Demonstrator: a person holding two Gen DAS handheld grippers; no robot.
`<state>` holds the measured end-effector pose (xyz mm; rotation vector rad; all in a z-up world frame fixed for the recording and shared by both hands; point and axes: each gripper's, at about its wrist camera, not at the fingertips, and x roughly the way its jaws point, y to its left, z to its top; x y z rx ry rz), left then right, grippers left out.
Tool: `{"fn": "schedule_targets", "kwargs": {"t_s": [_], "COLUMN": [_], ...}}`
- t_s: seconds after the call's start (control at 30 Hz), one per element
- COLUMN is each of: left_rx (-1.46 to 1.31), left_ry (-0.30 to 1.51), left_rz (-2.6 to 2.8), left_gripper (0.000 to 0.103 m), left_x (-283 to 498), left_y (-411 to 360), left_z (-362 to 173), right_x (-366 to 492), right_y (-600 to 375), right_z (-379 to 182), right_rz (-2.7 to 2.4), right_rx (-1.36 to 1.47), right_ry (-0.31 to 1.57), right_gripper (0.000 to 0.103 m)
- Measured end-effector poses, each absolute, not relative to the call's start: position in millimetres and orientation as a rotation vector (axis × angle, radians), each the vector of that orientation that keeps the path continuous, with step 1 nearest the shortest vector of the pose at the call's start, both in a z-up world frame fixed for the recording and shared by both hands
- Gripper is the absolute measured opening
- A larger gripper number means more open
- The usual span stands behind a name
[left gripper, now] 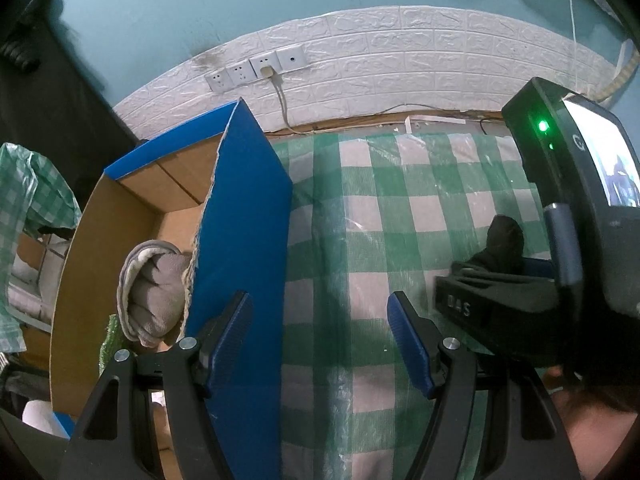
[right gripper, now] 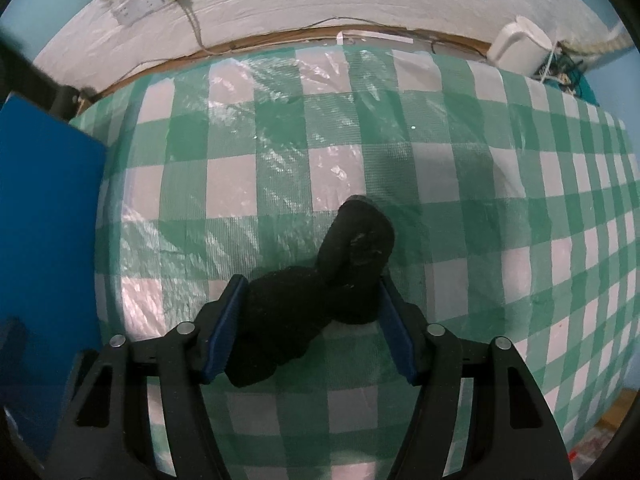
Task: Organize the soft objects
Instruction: 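Grasp the black sock with the right tool, then lift the black sock and carry it over the box with the right tool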
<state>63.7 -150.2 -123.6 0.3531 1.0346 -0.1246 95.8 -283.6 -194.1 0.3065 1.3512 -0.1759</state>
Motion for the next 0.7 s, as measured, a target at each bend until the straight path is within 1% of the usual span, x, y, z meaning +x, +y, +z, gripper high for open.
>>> {"fn": "schedule_targets", "kwargs": {"t_s": [0.07,0.17,0.43,0.7], "left_rx": [0.357,0.357,0.344,0.336], "left_ry": [1.037,1.038,1.040,1.022], "left_rz": [-0.129,-0.131,-0.144,-0.161], "left_gripper": [0.071,0.071,0.071,0.071], "left_x": [63,62,57,49], "left_y": [-150,-149,-144,-143], "left_z": [-124,-124,-119,-107], "right_x": [93,88,70,55], "right_y": [-283,-284,-299,-297], "right_z": [-193,-192,-182,-160], "right_rz": [-0.180,-0.173,-0.188,-0.191], "right_rx": [0.279,0.284,0.346,0.319], "right_ry": [1.344,1.338,1.314,1.282], "right_gripper": [0.044,0.039,0.039,0.039]}}
